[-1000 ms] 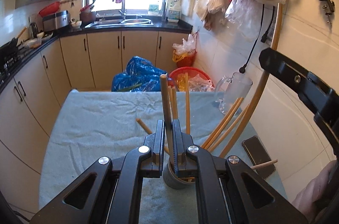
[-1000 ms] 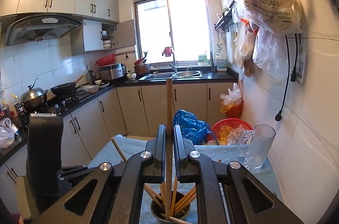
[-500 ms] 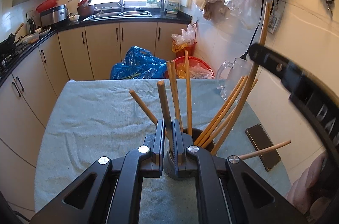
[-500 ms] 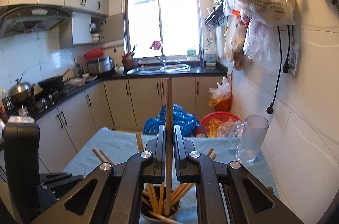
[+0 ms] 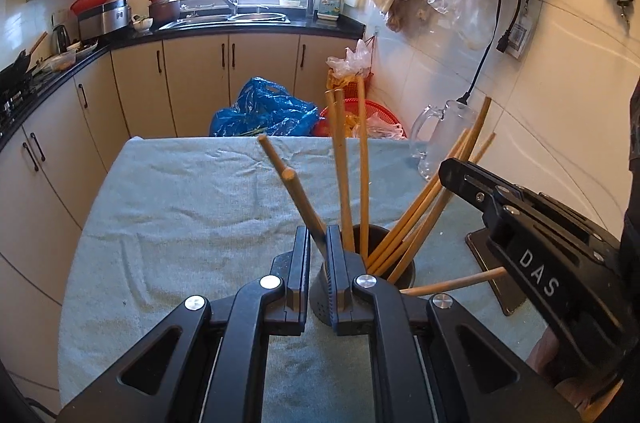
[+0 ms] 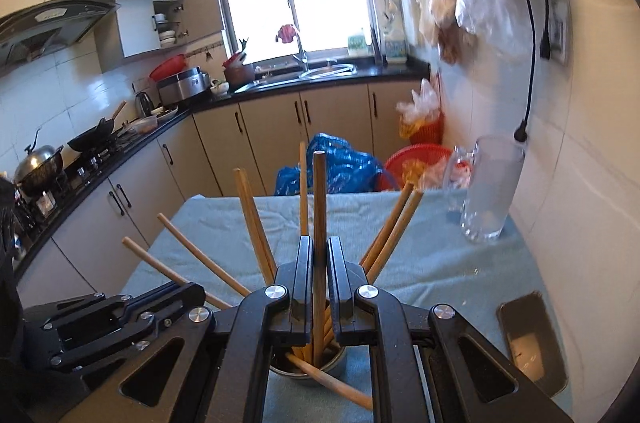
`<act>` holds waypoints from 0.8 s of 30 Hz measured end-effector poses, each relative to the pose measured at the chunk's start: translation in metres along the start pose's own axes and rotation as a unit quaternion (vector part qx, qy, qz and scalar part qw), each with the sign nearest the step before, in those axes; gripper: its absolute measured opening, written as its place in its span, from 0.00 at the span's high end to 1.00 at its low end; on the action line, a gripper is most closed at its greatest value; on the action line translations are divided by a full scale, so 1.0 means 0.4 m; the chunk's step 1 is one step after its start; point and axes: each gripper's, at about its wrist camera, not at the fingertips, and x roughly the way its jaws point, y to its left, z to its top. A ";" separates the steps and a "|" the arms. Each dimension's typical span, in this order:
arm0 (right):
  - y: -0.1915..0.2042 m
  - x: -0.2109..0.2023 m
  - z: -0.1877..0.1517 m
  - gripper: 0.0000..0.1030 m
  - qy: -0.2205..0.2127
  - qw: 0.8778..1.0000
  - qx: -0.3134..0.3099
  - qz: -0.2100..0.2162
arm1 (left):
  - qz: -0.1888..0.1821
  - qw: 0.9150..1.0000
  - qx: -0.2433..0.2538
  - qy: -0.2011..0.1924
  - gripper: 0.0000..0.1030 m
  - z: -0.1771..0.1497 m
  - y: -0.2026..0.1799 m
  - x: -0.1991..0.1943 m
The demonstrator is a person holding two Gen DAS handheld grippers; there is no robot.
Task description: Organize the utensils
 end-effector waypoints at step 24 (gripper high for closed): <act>-0.015 0.034 -0.003 0.93 0.034 0.999 0.022 0.014 | 0.003 1.000 -0.002 0.004 0.91 -0.033 0.017 0.011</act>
